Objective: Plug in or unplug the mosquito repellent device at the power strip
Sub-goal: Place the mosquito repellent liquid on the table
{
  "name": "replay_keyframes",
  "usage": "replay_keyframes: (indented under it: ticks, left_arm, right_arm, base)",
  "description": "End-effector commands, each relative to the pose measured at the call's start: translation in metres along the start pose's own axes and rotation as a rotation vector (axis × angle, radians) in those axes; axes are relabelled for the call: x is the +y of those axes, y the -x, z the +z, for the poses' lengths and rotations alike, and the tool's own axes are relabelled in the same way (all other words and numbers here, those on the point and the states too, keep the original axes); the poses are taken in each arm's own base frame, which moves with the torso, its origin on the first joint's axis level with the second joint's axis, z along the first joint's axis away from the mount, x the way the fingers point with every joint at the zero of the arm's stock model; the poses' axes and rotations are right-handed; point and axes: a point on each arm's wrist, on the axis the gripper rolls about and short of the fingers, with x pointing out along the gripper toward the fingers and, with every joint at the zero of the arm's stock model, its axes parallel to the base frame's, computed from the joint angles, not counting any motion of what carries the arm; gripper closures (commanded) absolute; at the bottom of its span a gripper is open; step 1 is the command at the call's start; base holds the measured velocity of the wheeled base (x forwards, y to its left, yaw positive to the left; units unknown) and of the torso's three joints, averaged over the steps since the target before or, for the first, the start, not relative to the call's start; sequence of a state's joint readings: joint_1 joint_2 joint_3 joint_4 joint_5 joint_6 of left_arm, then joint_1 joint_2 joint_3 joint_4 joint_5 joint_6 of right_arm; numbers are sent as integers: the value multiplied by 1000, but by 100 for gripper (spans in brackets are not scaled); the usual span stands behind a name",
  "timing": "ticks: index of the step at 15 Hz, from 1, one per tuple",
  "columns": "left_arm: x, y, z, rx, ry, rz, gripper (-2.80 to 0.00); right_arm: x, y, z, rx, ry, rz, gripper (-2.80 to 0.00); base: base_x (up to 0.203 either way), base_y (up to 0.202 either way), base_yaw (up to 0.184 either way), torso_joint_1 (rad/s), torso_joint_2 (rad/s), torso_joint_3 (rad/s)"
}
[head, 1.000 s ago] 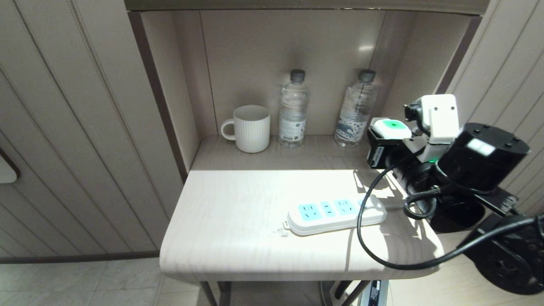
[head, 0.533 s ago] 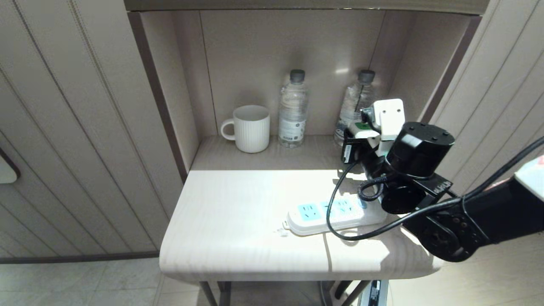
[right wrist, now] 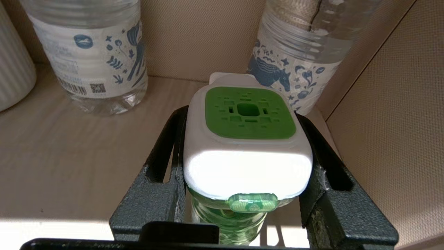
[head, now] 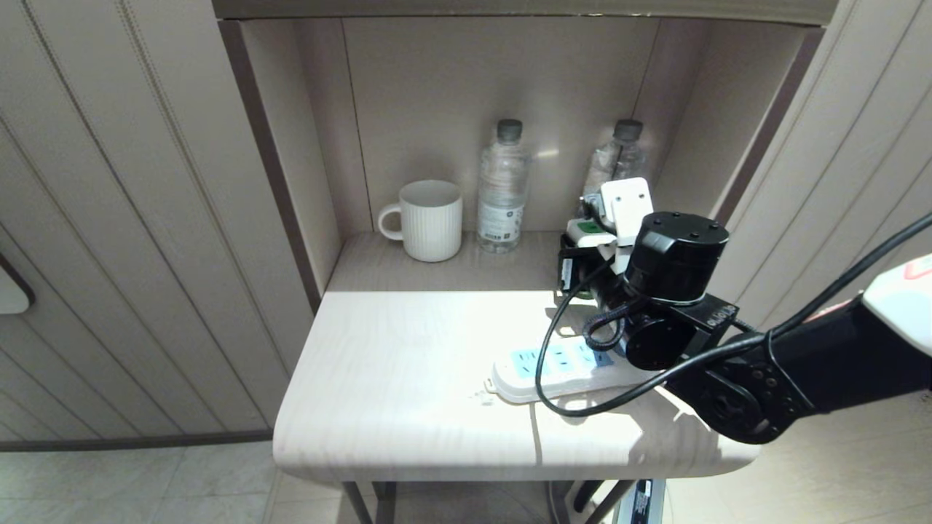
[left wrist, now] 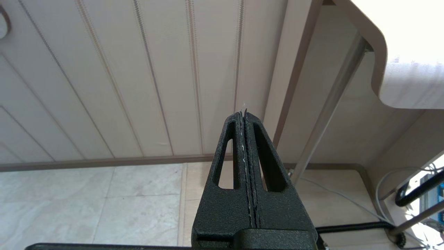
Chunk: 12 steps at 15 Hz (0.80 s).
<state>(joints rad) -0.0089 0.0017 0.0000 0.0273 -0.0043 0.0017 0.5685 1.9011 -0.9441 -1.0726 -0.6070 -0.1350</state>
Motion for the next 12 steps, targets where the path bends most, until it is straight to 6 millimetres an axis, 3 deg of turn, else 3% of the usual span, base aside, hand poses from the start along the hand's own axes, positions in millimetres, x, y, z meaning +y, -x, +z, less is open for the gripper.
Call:
replay_keyframes:
  ticks: [1, 12]
  left_arm:
    - [0, 0, 0, 2, 0, -1, 0]
    - [0, 0, 0, 2, 0, -1, 0]
  right_arm:
    - [3, -3, 1, -4, -11, -2, 0]
    - [19, -23, -11, 0, -22, -49, 0]
  base:
    - [0, 0, 0, 0, 0, 0]
    - [0, 0, 0, 0, 0, 0]
